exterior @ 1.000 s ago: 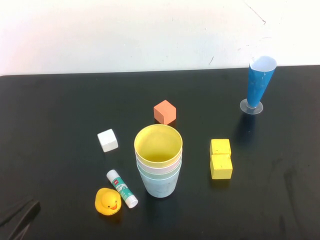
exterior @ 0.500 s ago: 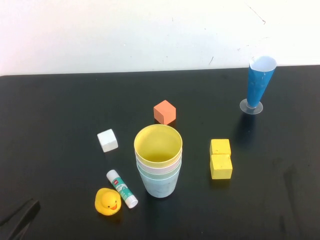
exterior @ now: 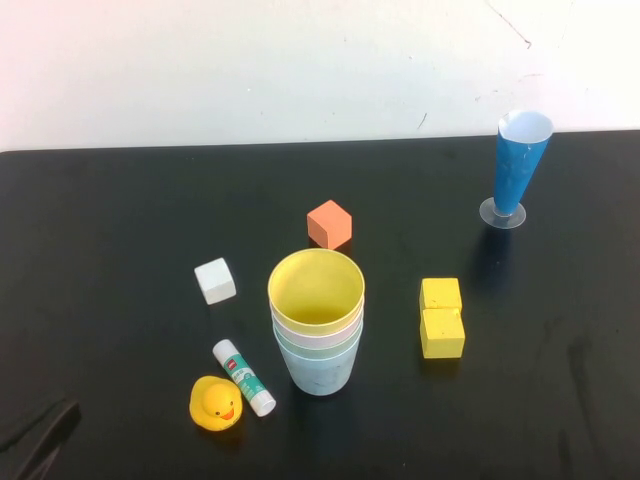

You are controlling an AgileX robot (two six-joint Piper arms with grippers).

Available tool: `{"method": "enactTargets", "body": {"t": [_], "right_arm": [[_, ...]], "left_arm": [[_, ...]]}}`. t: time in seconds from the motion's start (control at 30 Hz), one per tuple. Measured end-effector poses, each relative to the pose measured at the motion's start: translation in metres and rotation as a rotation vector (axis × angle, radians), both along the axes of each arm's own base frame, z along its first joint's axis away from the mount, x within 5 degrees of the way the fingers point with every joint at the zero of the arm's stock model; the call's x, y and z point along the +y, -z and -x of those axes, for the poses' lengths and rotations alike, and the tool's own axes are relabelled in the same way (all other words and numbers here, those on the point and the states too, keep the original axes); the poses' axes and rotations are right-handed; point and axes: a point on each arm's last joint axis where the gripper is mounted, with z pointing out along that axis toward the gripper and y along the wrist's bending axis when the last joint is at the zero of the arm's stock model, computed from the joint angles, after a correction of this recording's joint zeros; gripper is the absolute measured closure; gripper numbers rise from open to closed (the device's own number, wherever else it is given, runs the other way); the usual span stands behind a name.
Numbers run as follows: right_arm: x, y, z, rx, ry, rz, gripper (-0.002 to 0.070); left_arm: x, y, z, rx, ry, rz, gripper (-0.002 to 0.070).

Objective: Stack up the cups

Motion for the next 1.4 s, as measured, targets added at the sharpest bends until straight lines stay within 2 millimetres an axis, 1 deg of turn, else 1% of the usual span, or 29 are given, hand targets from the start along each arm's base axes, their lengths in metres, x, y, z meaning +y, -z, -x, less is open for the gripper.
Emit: {"method": "enactTargets", "body": {"t": [0.07, 0.17, 0.3, 0.4, 0.53, 0.7, 0.77, 0.87, 1.03, 1.17, 1.4], "right_arm": [[-0.002, 0.008, 0.002, 0.035, 0.008, 0.024, 0.0675], [-0.004, 0.013, 0.003, 0.067, 0.017, 0.047, 0.0676], [-0.004, 0.014, 0.004, 0.075, 0.020, 0.052, 0.0676], [-0.004, 0.014, 0.004, 0.075, 0.020, 0.052, 0.0676], [-0.004, 0.014, 0.004, 0.075, 0.020, 0.052, 0.0676], [-0.004, 0.014, 0.004, 0.075, 0.020, 0.052, 0.0676], [-0.004, 0.014, 0.004, 0.075, 0.021, 0.051, 0.0676], [-0.004, 0.014, 0.004, 0.076, 0.021, 0.052, 0.0676], [-0.004, 0.014, 0.004, 0.076, 0.021, 0.052, 0.0676], [-0.004, 0.014, 0.004, 0.075, 0.021, 0.051, 0.0676], [-0.004, 0.014, 0.004, 0.075, 0.021, 0.051, 0.0676]], "left_arm": [[0.000, 0.000, 0.000, 0.000, 0.000, 0.000, 0.0673], [0.000, 0.000, 0.000, 0.002, -0.001, -0.001, 0.0673], [0.000, 0.000, 0.000, 0.004, 0.000, 0.001, 0.0673], [0.000, 0.004, 0.000, 0.051, -0.011, 0.058, 0.0673], [0.006, 0.015, 0.002, 0.141, -0.100, 0.230, 0.0673], [0.019, 0.032, 0.010, 0.087, -0.255, 0.304, 0.0673], [0.023, 0.040, 0.009, 0.071, -0.336, 0.288, 0.0673], [0.027, 0.054, 0.006, 0.069, -0.424, 0.201, 0.0673], [0.028, 0.076, 0.003, 0.091, -0.442, 0.136, 0.0673], [0.028, 0.081, 0.004, 0.141, -0.448, 0.115, 0.0673], [0.030, 0.089, 0.005, 0.231, -0.507, 0.112, 0.0673]]}}
